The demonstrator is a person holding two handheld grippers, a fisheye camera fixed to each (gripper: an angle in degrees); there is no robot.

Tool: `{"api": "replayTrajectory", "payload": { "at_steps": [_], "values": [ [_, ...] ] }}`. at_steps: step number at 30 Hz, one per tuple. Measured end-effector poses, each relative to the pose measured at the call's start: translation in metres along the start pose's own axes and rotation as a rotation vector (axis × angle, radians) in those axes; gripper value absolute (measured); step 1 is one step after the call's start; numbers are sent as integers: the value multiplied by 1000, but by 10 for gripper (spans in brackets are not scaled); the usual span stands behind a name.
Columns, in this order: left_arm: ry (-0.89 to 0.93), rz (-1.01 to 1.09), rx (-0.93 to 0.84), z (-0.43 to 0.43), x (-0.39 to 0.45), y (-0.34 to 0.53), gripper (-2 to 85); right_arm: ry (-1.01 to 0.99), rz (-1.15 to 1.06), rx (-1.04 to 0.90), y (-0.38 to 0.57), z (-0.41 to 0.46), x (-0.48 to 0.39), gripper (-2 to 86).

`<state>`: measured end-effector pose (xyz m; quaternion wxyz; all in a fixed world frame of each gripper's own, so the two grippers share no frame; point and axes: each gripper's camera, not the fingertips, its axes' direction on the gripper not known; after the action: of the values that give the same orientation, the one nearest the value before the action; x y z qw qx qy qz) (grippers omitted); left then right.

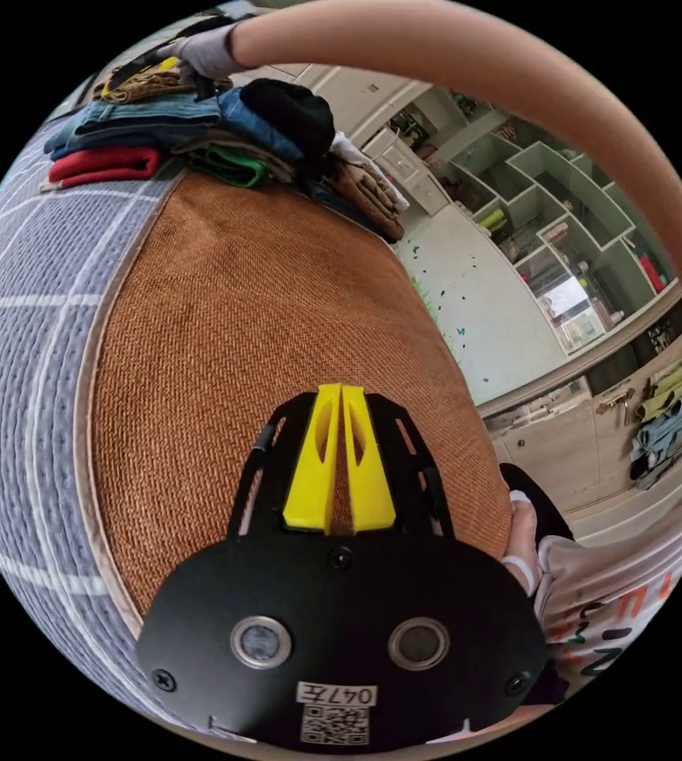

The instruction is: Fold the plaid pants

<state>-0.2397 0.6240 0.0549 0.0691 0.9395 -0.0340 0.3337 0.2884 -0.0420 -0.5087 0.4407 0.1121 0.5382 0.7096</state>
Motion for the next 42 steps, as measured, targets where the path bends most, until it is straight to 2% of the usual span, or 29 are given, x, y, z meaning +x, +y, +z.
{"api": "replayTrajectory", "payload": {
  "at_steps": [2, 4, 7, 9, 11, 14, 17, 19, 21, 24, 25, 27, 29, 31, 33, 36, 38, 40, 42],
  "values": [
    [31, -28, 11, 0, -5, -6, -10, 17, -6, -84, 3, 24, -11, 53],
    [22, -75, 47, -7, -9, -9, -10, -7, 51, -47, 18, 20, -13, 23],
    [-169, -171, 153, -37, -3, -12, -10, -160, 168, 7, 67, -6, -2, 4],
    [-439, -320, 298, -78, 7, -3, -10, -273, 92, 30, 135, -40, -16, 3],
    [-558, -461, 414, -107, 12, 11, -10, -334, -11, 15, 202, -71, -42, 4],
    [-619, -612, 552, -141, 24, 29, -10, -467, -114, -77, 339, -123, -90, 21],
    [-681, -597, 588, -154, 56, 20, -10, -461, 79, -248, 500, -161, -121, 101],
    [-693, -521, 568, -151, 79, 3, -10, -458, 266, -262, 601, -193, -137, 107],
    [-645, -354, 481, -134, 110, -31, -10, -510, 489, -190, 723, -246, -171, 94],
    [-625, -100, 306, -99, 158, -78, -10, -492, 627, -127, 830, -298, -235, 59],
    [-617, -54, 246, -89, 167, -88, -10, -495, 642, -110, 846, -305, -247, 52],
    [-590, 12, -77, -34, 187, -117, -10, -525, 690, -36, 900, -322, -290, 29],
    [-601, 17, -248, 1, 202, -121, -10, -553, 702, -5, 930, -323, -314, 17],
    [-622, 57, -277, 8, 234, -124, -10, -578, 701, 13, 953, -320, -333, 8],
    [-529, 129, -469, 30, 274, -133, -9, -584, 689, 70, 975, -320, -351, 0],
    [-393, 241, -644, 59, 335, -129, -9, -551, 694, 121, 992, -315, -364, 1],
    [-417, 291, -651, 65, 370, -124, -8, -517, 716, 131, 1001, -309, -368, 6],
    [-511, 289, -561, 55, 397, -121, -6, -505, 743, 145, 1012, -299, -374, 10],
    [-574, 293, -391, 30, 437, -117, 2, -492, 787, 154, 1033, -283, -388, 12]
  ]
}}
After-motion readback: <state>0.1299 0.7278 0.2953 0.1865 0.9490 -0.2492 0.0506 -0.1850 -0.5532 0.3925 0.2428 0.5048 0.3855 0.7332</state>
